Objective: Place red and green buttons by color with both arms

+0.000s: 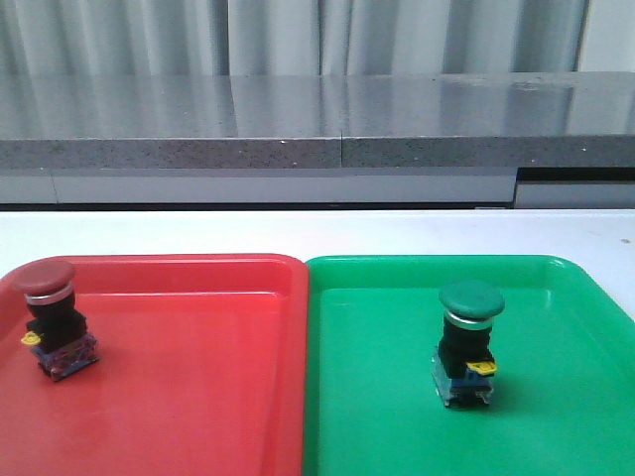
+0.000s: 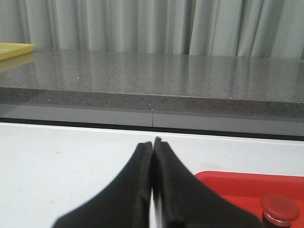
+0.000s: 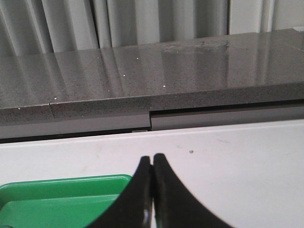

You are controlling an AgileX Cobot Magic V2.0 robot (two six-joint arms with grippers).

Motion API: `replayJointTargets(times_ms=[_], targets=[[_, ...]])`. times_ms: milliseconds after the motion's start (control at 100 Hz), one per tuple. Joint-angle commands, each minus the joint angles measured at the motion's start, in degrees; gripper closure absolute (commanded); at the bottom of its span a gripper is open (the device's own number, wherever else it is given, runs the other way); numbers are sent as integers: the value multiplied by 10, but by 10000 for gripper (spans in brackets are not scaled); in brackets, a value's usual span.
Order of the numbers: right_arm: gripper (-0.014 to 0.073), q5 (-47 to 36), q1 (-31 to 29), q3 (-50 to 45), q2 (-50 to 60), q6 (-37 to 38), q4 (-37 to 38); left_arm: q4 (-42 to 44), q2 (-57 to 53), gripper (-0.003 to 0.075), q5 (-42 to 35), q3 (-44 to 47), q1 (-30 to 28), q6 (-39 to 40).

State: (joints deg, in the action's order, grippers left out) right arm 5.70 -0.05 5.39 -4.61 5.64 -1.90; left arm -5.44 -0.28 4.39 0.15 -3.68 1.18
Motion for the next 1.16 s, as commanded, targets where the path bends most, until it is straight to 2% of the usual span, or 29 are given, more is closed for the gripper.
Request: replayJointTargets(times_ms=[0,200,400,1150], targets=[[658,-69,-3,-10,23,-5,6,-2,-18,741,-44,7,1,2],[658,-103,-3,-60,66,-5,7,-2,-18,741,-44,7,1,2],[658,-94,-3,-59,64,-5,57,-2,-18,741,-44,7,1,2],[658,-91,-3,-59,64,-5,56,-2,-18,741,-44,7,1,2]])
